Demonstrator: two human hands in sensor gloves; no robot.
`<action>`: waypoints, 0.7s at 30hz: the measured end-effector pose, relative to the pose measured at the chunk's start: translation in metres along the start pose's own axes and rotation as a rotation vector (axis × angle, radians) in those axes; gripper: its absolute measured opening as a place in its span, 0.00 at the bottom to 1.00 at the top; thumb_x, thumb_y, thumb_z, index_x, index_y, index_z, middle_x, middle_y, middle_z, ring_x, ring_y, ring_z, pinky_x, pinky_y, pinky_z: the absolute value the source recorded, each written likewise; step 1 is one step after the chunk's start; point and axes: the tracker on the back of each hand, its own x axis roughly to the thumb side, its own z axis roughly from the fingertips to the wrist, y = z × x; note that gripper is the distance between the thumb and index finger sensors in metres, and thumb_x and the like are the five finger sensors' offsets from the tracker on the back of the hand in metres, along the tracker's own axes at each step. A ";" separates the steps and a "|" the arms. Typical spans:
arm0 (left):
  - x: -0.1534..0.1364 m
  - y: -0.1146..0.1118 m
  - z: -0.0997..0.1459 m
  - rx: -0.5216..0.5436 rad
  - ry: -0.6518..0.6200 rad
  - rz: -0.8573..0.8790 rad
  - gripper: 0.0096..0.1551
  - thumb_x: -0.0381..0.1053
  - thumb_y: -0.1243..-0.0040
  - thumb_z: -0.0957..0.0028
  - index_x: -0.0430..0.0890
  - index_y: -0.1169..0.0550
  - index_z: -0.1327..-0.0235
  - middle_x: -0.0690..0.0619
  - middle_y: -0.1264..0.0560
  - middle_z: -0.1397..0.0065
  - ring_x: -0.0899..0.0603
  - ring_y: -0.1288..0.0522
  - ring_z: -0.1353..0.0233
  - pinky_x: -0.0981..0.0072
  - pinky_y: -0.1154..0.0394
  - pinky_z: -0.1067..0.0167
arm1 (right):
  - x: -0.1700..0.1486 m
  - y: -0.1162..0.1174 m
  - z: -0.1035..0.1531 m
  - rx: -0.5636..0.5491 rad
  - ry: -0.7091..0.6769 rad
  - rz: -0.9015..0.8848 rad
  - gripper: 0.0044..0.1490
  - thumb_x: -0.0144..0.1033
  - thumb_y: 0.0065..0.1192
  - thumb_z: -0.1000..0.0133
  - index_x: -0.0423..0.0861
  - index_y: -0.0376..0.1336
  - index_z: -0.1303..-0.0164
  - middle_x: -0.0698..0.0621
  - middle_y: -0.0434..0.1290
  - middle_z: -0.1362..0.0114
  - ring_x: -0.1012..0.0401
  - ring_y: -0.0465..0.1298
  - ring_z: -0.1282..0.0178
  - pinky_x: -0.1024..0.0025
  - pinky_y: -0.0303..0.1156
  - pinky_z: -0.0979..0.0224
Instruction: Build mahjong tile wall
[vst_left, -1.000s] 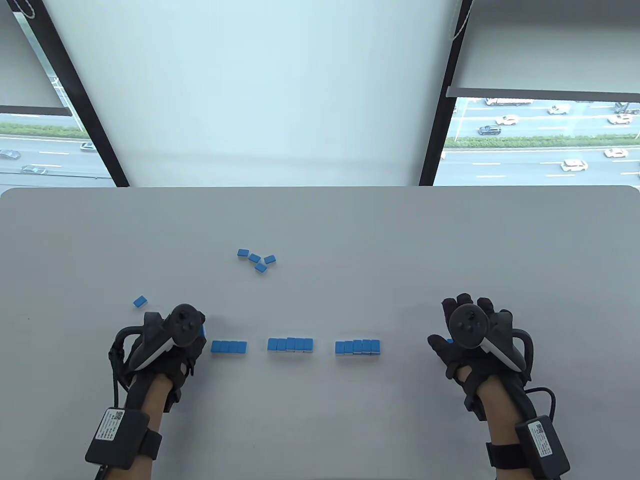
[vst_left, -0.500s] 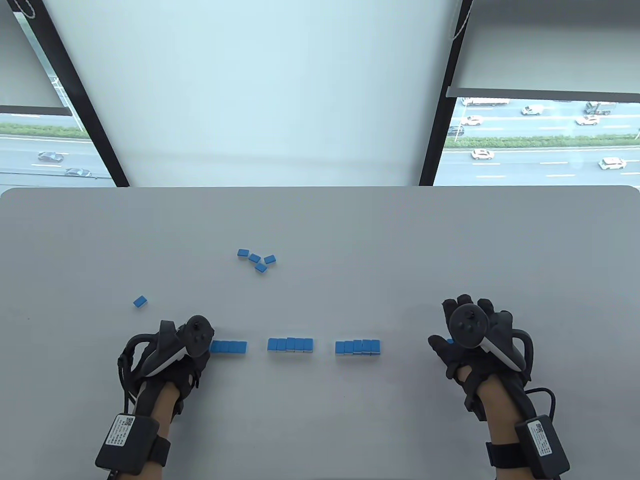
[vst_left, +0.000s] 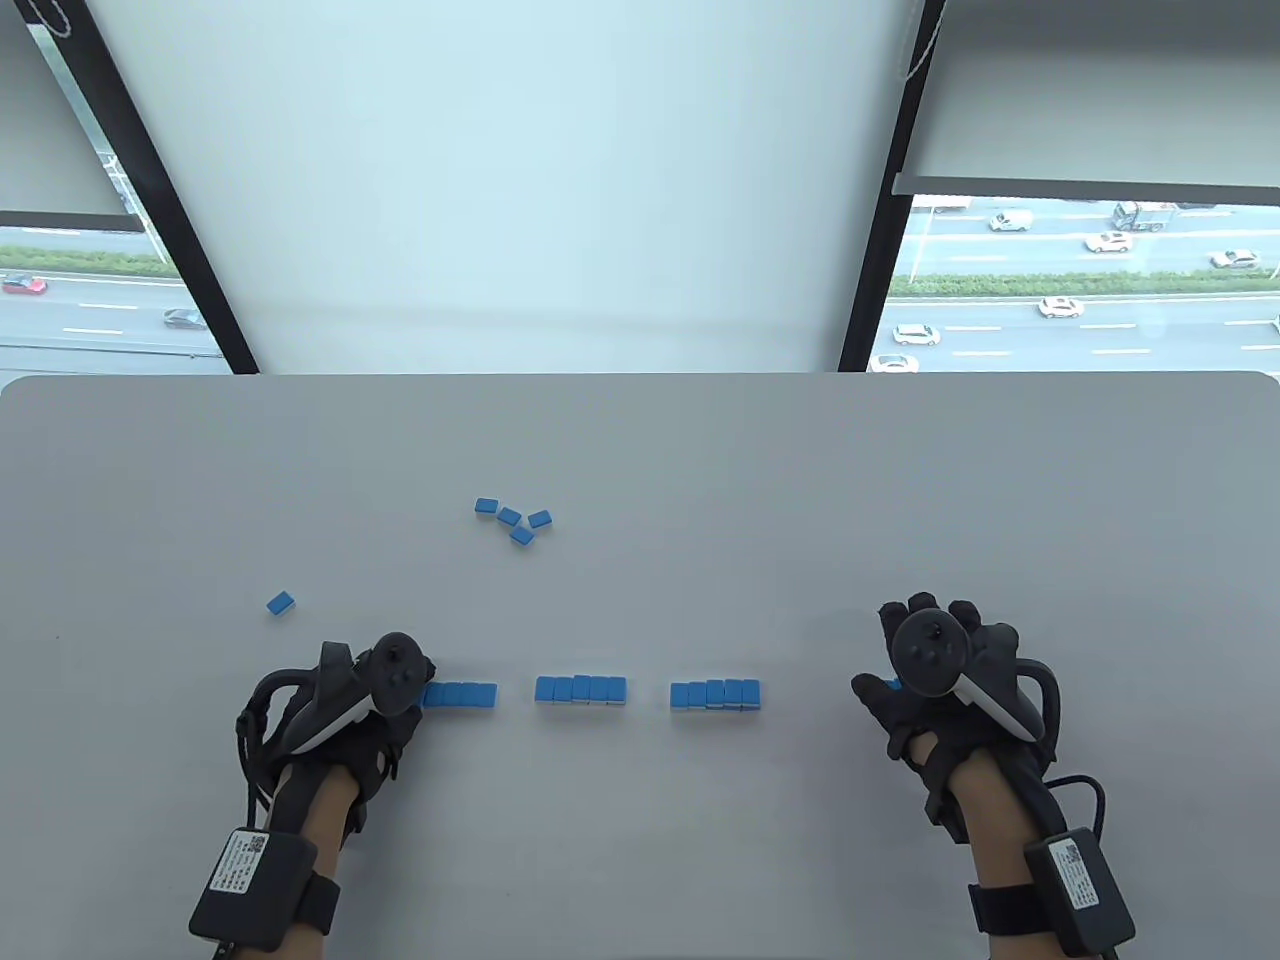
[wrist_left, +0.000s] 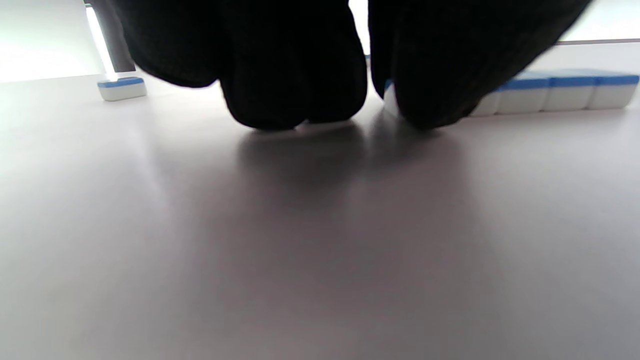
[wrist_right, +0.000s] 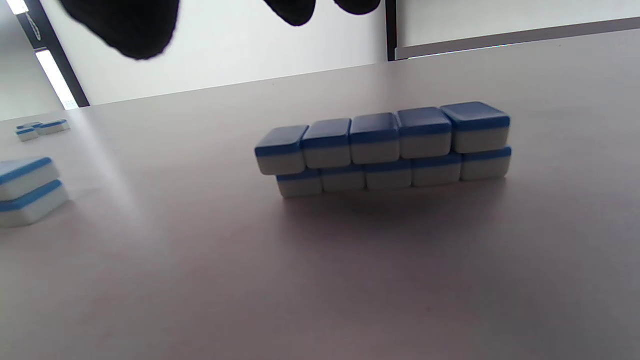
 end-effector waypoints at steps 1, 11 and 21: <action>0.000 0.000 0.000 0.000 0.000 0.001 0.32 0.60 0.32 0.57 0.66 0.26 0.35 0.58 0.23 0.35 0.47 0.21 0.38 0.44 0.26 0.35 | 0.000 0.000 0.000 0.000 0.000 0.000 0.53 0.64 0.54 0.51 0.51 0.43 0.21 0.47 0.40 0.16 0.38 0.38 0.21 0.34 0.31 0.31; 0.000 0.000 0.000 -0.003 0.003 0.016 0.34 0.61 0.32 0.57 0.65 0.27 0.34 0.58 0.23 0.35 0.47 0.21 0.38 0.44 0.26 0.35 | 0.000 0.000 0.000 -0.006 -0.002 0.001 0.53 0.64 0.54 0.52 0.51 0.43 0.21 0.47 0.40 0.16 0.38 0.38 0.21 0.34 0.31 0.31; -0.015 0.007 0.007 -0.066 0.014 0.239 0.40 0.64 0.34 0.57 0.58 0.30 0.28 0.54 0.25 0.29 0.43 0.23 0.33 0.41 0.28 0.34 | -0.002 -0.005 0.002 -0.029 0.000 -0.002 0.53 0.64 0.54 0.52 0.51 0.43 0.21 0.47 0.40 0.16 0.38 0.38 0.21 0.34 0.31 0.31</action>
